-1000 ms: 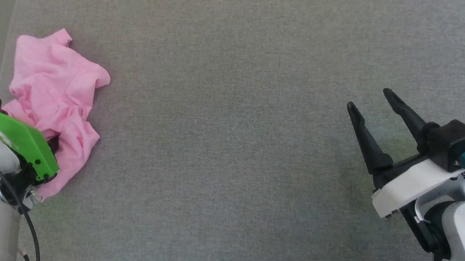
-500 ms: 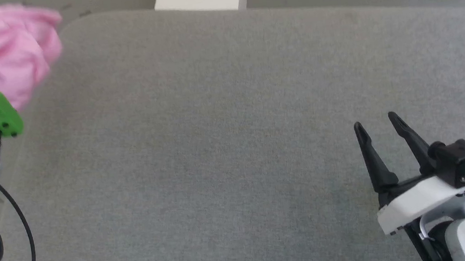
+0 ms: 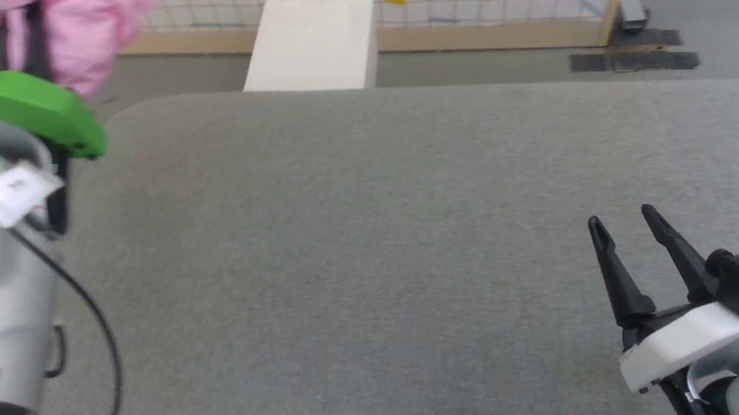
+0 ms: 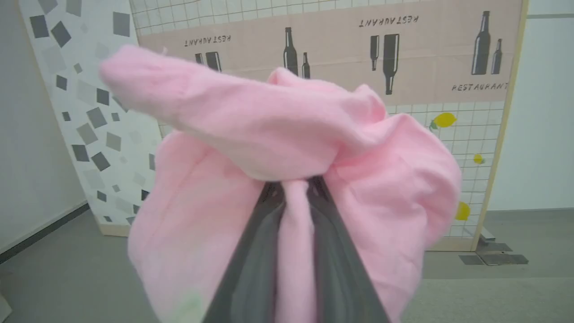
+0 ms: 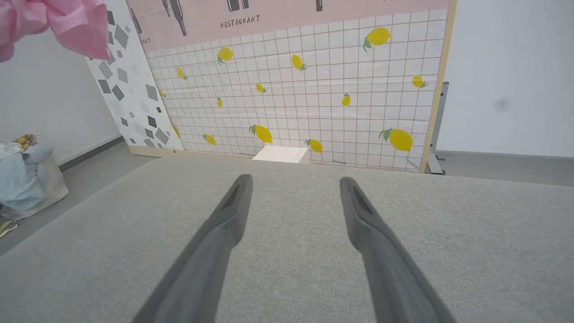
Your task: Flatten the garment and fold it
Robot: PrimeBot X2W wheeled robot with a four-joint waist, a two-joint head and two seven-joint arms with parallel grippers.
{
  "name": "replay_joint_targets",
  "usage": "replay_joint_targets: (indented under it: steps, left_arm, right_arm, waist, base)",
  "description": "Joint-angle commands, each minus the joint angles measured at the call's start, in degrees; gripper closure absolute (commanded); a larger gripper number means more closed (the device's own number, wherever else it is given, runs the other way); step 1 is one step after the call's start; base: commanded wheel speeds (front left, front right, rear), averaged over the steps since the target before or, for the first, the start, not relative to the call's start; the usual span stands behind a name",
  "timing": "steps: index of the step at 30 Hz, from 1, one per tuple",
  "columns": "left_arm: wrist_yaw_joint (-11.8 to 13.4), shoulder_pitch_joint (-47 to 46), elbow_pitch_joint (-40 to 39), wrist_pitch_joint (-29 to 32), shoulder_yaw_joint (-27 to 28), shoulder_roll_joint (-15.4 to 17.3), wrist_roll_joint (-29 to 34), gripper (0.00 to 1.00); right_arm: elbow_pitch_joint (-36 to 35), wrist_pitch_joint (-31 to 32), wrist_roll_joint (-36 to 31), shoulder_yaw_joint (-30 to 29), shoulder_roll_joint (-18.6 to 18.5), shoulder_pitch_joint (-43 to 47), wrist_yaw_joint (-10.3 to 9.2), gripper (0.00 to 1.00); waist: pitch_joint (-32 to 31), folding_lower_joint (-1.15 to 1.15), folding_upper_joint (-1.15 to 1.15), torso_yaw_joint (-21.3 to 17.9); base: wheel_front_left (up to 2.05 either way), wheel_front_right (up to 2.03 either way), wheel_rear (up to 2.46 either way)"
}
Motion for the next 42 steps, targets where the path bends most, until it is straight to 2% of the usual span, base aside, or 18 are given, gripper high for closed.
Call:
replay_joint_targets:
  steps: [1,10,16,22,27,28,29,30,36,42]
  left_arm:
    - [0.0,1.4,-1.0,-0.4,-0.5,-1.7,0.4,1.00]
    - [-1.0,7.6,-5.0,-0.5,-4.0,-9.4,0.2,1.00]
    - [-2.0,13.8,-5.5,0.3,-8.1,-14.1,-0.4,1.00]
    - [-2.6,23.4,-4.3,2.3,-13.4,-17.5,-0.5,1.00]
    - [-3.0,29.4,-3.5,4.3,-17.3,-18.8,-0.3,1.00]
    - [-3.0,30.1,-3.7,4.4,-18.0,-18.9,0.1,0.66]
    - [-3.0,30.5,-3.9,4.2,-18.5,-19.0,0.4,0.15]
    - [-2.7,30.8,-4.4,3.7,-19.0,-19.0,1.0,0.00]
    - [-0.9,31.0,-11.7,0.2,-18.7,-18.1,3.9,0.00]
    - [2.8,33.4,-23.5,-0.5,-13.2,-16.5,5.6,0.00]
  right_arm:
    - [-0.3,-0.1,0.2,-0.5,0.0,1.0,-0.09,0.00]
    - [-2.0,1.0,-0.5,-3.2,0.0,1.8,-0.09,0.00]
    - [-2.8,1.1,-0.3,-5.8,0.0,2.4,-0.09,0.00]
    - [-2.3,0.3,1.1,-6.0,0.0,2.0,-0.09,0.00]
    - [-1.6,-0.3,1.4,-5.6,0.0,1.6,-0.09,0.00]
    - [-1.5,-0.5,1.4,-5.6,0.0,1.5,-0.09,0.00]
    - [-1.3,-0.5,1.4,-5.5,0.0,1.4,-0.09,0.00]
    - [-1.2,-0.6,1.3,-5.4,0.0,1.3,-0.09,0.00]
    - [-0.9,-0.3,0.8,-5.6,0.0,1.5,-0.09,0.00]
    - [-1.2,0.5,0.5,-5.9,0.0,2.7,-0.09,0.00]
  waist:
    - [-1.6,0.00,0.40,-3.9]
    - [-0.2,0.00,0.40,-14.1]
    - [2.4,0.00,0.40,-18.7]
    - [4.8,0.00,0.40,-20.3]
    - [5.4,0.00,0.40,-19.4]
    - [5.3,0.00,0.40,-18.9]
    - [5.1,0.00,0.40,-18.5]
    - [4.9,0.00,0.40,-18.0]
    - [2.2,0.00,0.40,-14.9]
    - [-1.0,0.00,0.40,-12.2]
  base:
    - [0.00,0.00,0.00]
    - [0.00,0.00,0.00]
    - [0.00,0.00,0.00]
    - [0.00,0.00,0.00]
    - [0.00,0.00,0.00]
    - [0.00,0.00,0.00]
    - [0.00,0.00,0.00]
    - [0.00,0.00,0.00]
    - [0.00,0.00,0.00]
    - [0.00,0.00,0.00]
